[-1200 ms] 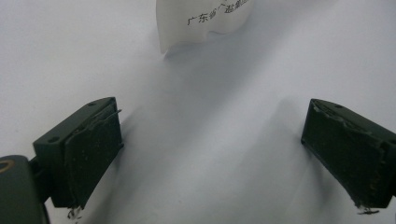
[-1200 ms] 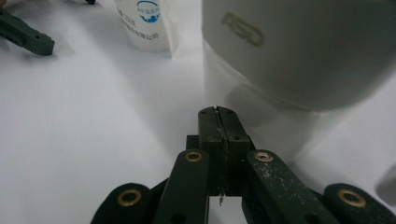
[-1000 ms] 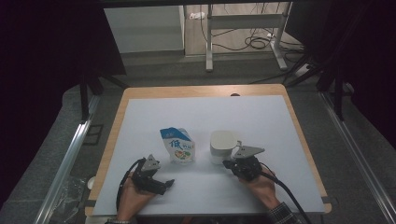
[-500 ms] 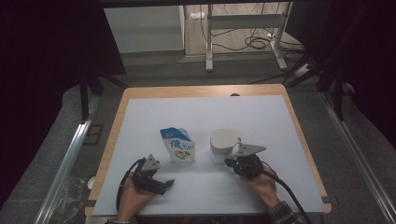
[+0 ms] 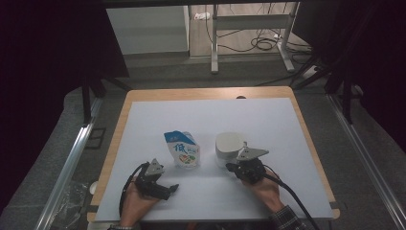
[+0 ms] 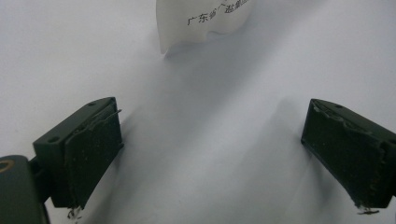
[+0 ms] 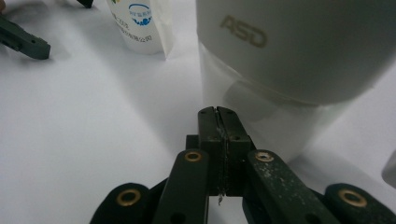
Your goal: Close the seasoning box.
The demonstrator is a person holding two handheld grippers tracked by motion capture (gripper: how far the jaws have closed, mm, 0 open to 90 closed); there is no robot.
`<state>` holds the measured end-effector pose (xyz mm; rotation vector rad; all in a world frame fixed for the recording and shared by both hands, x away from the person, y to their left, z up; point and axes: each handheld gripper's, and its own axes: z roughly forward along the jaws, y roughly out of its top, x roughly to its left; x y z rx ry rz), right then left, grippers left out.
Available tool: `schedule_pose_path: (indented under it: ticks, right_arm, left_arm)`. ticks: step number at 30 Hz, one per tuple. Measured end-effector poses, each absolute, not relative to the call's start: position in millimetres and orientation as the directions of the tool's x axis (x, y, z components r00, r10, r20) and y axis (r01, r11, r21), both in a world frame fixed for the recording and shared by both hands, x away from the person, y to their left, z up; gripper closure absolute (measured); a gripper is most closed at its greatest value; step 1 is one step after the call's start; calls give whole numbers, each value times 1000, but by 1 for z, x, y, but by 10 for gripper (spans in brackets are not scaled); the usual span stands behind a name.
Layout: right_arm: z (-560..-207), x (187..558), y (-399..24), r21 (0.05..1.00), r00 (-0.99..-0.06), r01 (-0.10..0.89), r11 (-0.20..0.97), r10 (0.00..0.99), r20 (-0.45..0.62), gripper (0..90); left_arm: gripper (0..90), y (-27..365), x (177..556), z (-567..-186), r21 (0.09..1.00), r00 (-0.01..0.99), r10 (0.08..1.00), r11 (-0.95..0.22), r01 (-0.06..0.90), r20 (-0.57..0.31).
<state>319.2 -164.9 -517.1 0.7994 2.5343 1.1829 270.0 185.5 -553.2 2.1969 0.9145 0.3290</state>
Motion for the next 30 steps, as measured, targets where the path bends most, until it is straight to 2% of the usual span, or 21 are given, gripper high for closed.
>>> schedule_pose_path:
  ticks: [15,18,21,22,23,25,27,30]
  right_arm:
    - [-515,320,-159,760,-826,379,528,563,21,873]
    - [-512,317,-160,763,-826,373,527,563,15,821]
    - [-509,314,-164,763,-821,372,528,570,6,730]
    - [-509,314,-164,763,-821,372,528,570,6,730]
    - [-507,313,-167,764,-818,374,526,576,4,678]
    - [-507,313,-168,764,-817,375,525,577,4,661]
    - [-503,311,-172,765,-813,377,523,582,3,601]
    - [-501,309,-174,764,-813,378,523,583,3,579]
  left_arm:
    - [51,186,270,-553,707,715,698,-487,513,-39]
    - [51,186,270,-553,707,715,698,-487,513,-39]
    - [51,186,270,-553,707,715,698,-487,513,-39]
    - [51,186,270,-553,707,715,698,-487,513,-39]
    - [51,186,270,-553,707,715,698,-487,513,-38]
    - [51,186,270,-553,707,715,698,-487,513,-39]
    - [51,186,270,-553,707,715,698,-487,513,-39]
    - [51,186,270,-553,707,715,698,-487,513,-38]
